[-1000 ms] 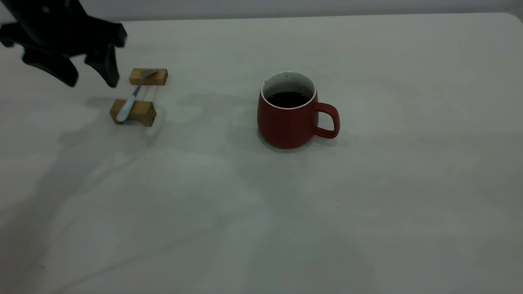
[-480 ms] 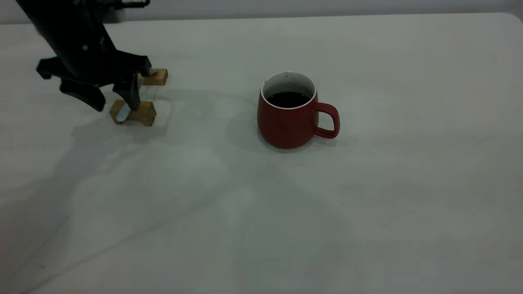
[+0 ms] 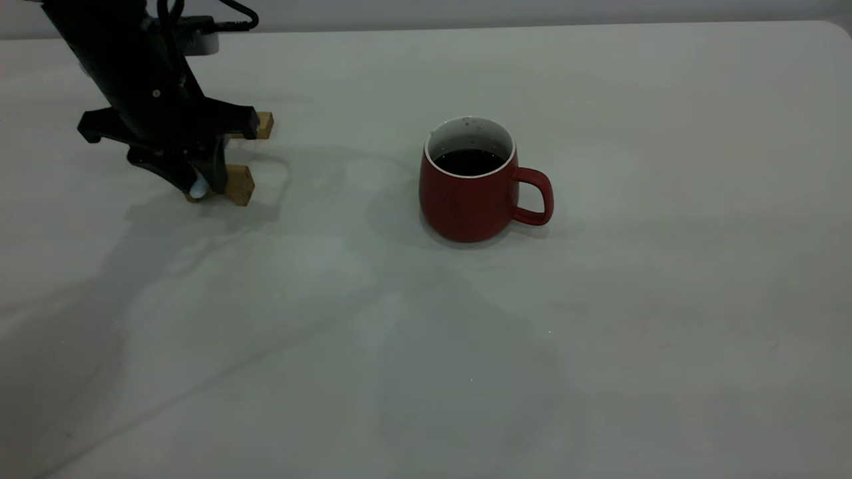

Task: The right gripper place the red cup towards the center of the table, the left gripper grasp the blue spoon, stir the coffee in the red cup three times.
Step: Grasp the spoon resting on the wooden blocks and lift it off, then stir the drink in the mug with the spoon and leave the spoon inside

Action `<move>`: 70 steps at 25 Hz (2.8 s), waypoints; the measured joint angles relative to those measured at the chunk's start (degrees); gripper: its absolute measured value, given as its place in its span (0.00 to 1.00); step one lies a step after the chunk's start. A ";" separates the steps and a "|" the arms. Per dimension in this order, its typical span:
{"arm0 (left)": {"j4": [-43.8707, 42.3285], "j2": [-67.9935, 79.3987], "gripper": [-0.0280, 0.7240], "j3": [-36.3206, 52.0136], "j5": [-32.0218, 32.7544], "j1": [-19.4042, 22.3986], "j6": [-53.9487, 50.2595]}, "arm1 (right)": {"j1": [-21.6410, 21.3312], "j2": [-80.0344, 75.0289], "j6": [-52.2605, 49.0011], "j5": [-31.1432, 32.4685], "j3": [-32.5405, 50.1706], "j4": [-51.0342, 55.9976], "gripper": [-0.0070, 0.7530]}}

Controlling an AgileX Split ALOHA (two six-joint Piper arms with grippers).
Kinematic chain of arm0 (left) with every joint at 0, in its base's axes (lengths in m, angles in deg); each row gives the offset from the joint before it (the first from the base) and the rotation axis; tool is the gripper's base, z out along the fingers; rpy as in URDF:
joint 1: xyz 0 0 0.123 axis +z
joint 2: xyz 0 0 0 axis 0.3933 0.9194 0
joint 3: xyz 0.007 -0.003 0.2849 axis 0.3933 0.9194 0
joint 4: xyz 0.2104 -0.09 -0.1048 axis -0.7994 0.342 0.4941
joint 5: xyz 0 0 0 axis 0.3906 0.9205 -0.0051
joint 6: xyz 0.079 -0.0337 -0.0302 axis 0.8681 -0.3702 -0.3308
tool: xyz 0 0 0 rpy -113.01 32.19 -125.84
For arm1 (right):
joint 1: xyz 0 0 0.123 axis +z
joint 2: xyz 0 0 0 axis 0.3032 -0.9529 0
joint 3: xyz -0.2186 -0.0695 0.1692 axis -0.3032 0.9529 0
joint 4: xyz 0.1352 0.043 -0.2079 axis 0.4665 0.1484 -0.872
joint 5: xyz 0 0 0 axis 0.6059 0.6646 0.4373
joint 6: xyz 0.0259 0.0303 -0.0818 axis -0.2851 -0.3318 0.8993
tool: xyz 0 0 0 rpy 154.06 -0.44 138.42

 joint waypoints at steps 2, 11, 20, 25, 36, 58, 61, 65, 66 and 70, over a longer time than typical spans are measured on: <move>0.00 0.00 0.29 0.00 -0.18 0.00 0.00 | 0.00 0.00 0.00 0.00 0.00 0.00 0.32; 1.28 -1.66 0.27 -4.42 7.80 -0.18 -2.04 | 0.00 0.00 0.00 0.00 0.00 0.00 0.32; 32.91 -9.01 0.27 -14.66 28.17 -0.98 -25.22 | 0.00 0.00 0.00 0.00 0.00 0.00 0.32; 57.19 -9.01 0.27 -14.92 33.22 -1.67 -45.86 | 0.00 0.00 0.00 0.00 0.00 0.00 0.32; 77.12 -5.77 0.27 -14.92 35.51 -6.22 -53.93 | 0.00 0.00 0.00 0.00 0.00 0.00 0.32; 88.86 10.00 0.27 -15.51 36.61 -6.83 -44.96 | 0.00 0.00 0.00 0.00 0.00 0.00 0.32; 84.79 9.25 0.27 -15.57 36.49 -6.83 -50.31 | 0.00 0.00 0.00 0.00 0.00 0.00 0.32; 78.22 7.44 0.27 -16.40 32.13 -6.83 -50.72 | 0.00 0.00 0.00 0.00 0.00 0.00 0.32; 78.11 7.33 0.27 -16.64 31.55 -6.83 -49.09 | 0.00 0.00 0.00 0.00 0.00 0.00 0.32; 79.07 7.49 0.27 -16.72 32.51 -6.83 -43.99 | 0.00 0.00 0.00 0.00 0.00 0.00 0.32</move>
